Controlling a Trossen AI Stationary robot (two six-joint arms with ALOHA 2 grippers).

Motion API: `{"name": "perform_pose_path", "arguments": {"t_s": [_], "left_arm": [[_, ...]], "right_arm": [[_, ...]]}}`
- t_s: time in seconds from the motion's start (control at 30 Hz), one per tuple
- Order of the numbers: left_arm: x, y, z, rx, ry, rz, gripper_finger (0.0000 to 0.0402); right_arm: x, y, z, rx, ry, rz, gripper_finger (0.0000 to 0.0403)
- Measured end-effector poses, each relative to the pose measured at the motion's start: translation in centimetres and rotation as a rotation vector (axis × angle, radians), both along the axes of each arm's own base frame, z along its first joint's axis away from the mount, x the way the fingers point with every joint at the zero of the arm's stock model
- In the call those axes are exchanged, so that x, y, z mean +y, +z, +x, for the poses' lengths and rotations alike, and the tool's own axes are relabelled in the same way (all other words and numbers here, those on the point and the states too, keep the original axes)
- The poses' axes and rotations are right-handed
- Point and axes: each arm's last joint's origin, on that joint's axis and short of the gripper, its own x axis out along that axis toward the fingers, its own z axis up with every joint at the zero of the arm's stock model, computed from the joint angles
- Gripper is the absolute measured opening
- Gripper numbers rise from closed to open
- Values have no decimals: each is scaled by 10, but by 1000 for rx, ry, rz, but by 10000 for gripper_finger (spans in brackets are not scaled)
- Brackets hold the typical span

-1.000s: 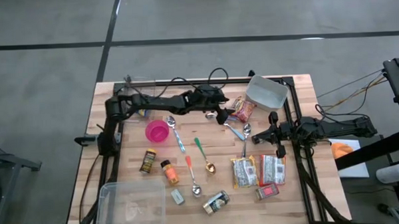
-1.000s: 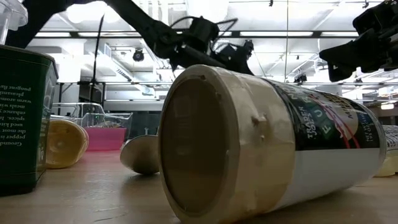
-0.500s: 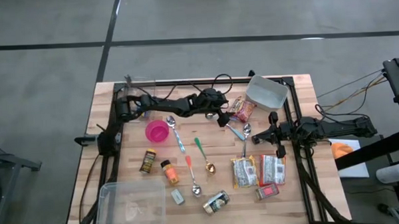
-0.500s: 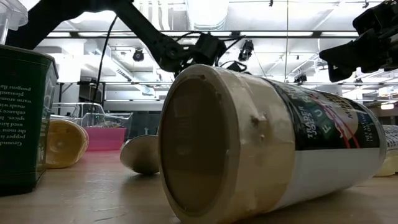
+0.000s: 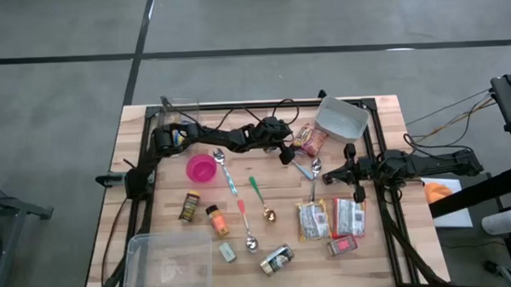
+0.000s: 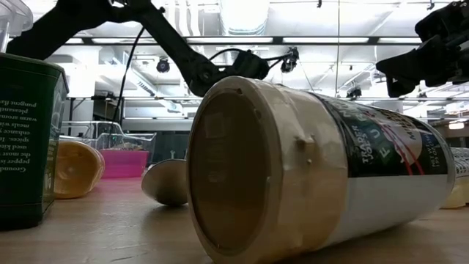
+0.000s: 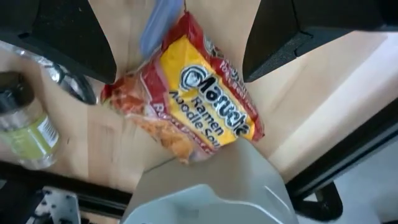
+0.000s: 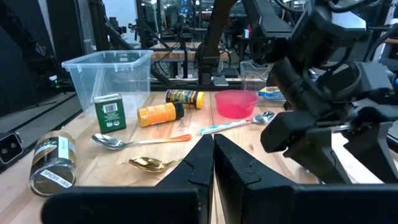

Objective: Pick & Place Food Item
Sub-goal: Put the red noodle pack into the clear bin

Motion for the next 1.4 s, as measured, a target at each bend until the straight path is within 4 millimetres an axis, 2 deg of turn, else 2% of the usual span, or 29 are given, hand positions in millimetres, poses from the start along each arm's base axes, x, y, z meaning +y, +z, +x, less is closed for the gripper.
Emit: {"name": "perform_pose_path", "arguments": {"t_s": [0.23, 0.37, 0.67, 1.1, 1.4], "left_arm": [[-8, 7, 5, -19, -18, -8, 353], [-18, 15, 7, -35, -44, -6, 353], [-45, 14, 12, -3, -15, 5, 353], [-42, -2, 12, 20, 124, 17, 353], [-34, -27, 12, 46, 173, 17, 353]], "right_arm": [[0, 0, 0, 0, 1, 0, 10], [0, 0, 0, 0, 1, 0, 10], [0, 0, 0, 0, 1, 0, 10], [0, 0, 0, 0, 1, 0, 10], [0, 0, 0, -1, 1, 0, 10]]}}
